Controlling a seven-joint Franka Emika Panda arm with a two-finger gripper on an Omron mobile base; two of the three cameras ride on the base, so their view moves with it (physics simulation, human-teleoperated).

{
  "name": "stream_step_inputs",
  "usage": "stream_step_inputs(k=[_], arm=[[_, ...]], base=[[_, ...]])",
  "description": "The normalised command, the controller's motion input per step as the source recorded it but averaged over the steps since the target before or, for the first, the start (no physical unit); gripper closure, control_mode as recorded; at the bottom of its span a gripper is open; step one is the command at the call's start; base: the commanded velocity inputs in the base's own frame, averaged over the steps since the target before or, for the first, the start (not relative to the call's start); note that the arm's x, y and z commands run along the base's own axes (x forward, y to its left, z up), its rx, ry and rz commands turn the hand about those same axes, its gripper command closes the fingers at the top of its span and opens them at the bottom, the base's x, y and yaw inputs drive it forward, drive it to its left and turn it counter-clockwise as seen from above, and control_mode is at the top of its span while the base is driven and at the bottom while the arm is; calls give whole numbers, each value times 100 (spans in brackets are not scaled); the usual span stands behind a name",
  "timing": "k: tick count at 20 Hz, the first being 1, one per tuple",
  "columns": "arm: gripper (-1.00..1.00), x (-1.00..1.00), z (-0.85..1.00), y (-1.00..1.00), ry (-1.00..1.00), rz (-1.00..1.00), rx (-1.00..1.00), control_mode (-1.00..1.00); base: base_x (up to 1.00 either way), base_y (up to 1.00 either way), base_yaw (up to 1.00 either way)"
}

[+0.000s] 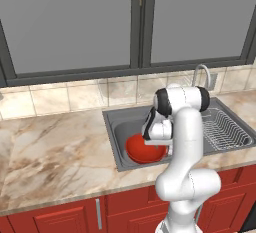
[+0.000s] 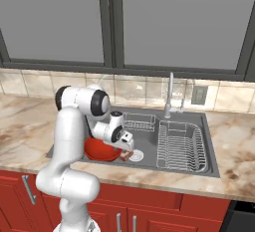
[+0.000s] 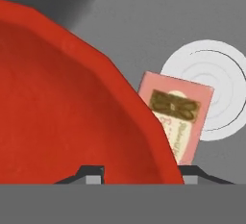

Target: Pick the bowl and tupperware and place them in the sink. Then turn on the water.

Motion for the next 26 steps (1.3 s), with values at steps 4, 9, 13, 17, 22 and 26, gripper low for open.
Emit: stream_step_inputs(k=[4,9,13,17,22,26], arm=[[100,18,-28,10,0,0,-7,-100],[100,7,-11,12,0,0,-4,-100],[100,0,0,8,0,0,0,-100],[-100,0,0,18,0,0,0,-100],[-100,0,0,8,0,0,0,-100],[-100,0,0,0,0,0,0,-100]], base=[[0,0,0],[0,0,0],[0,0,0],[0,0,0],[0,0,0],[0,0,0]])
